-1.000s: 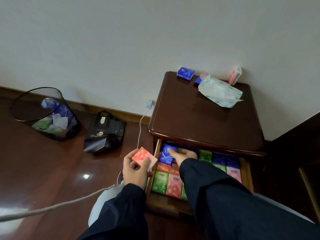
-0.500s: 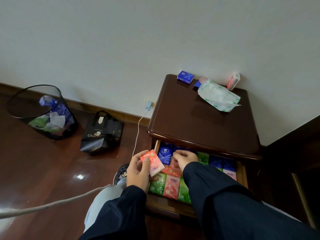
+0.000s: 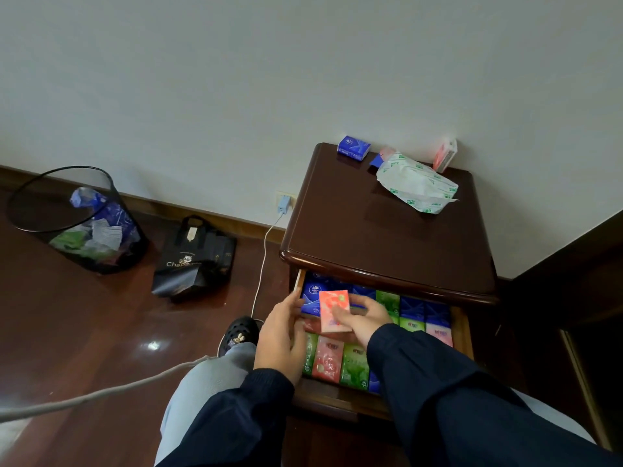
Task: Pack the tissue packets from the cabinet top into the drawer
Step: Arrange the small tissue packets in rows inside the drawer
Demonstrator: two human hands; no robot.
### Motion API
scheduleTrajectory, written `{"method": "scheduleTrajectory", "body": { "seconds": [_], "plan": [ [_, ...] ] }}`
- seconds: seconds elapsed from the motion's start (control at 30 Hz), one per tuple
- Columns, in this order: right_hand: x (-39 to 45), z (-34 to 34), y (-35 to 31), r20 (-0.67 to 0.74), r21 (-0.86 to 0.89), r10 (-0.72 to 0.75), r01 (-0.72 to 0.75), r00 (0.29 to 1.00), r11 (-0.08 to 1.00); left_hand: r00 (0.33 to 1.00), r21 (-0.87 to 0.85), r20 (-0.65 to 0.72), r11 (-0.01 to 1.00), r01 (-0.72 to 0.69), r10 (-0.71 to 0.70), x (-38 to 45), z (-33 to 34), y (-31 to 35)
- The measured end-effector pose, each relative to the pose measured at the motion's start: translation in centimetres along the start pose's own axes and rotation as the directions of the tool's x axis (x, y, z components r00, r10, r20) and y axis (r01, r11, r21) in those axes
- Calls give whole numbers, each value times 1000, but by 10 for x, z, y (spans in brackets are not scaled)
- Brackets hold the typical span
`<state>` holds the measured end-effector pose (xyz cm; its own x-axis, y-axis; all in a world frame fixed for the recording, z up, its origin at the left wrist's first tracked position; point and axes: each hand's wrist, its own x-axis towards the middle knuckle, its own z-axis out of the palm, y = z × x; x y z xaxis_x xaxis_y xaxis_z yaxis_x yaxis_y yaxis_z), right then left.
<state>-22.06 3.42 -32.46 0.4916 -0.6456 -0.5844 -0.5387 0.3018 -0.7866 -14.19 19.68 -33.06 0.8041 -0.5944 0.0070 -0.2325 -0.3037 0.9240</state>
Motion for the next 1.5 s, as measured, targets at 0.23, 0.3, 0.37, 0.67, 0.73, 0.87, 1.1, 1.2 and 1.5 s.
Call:
{"method": "scheduleTrajectory", "body": {
  "seconds": [0.23,0.3,0.37,0.67,0.73,0.87,1.1,1.2,1.5],
  "plan": [
    [18,-12,9,-146,210,144,-112,979,971,981,631,177,756,-177,82,2,11,-5],
    [18,-12,9,-130,341,206,-151,970,928,973,707,229,682,-190,34,4,15,-9],
    [16,-11,9,-89,418,232,-175,969,891,961,743,276,637,-206,-11,5,17,-12],
    [22,1,10,-233,39,32,-23,972,999,953,751,303,623,-219,-30,7,20,-19],
    [21,3,8,-260,-65,-3,-14,966,998,952,747,304,628,-218,-31,6,20,-19],
    [21,5,7,-292,-89,-27,1,956,996,950,754,310,616,-226,-31,6,20,-20],
    [26,8,7,-251,-150,-55,17,966,989,949,751,313,621,-225,-36,6,21,-21],
    [27,9,7,-238,-190,-55,9,970,982,949,746,314,628,-221,-39,6,21,-20],
    [20,9,2,-258,-209,-25,-31,966,978,945,725,325,653,-218,-45,5,18,-13]
  ]
}}
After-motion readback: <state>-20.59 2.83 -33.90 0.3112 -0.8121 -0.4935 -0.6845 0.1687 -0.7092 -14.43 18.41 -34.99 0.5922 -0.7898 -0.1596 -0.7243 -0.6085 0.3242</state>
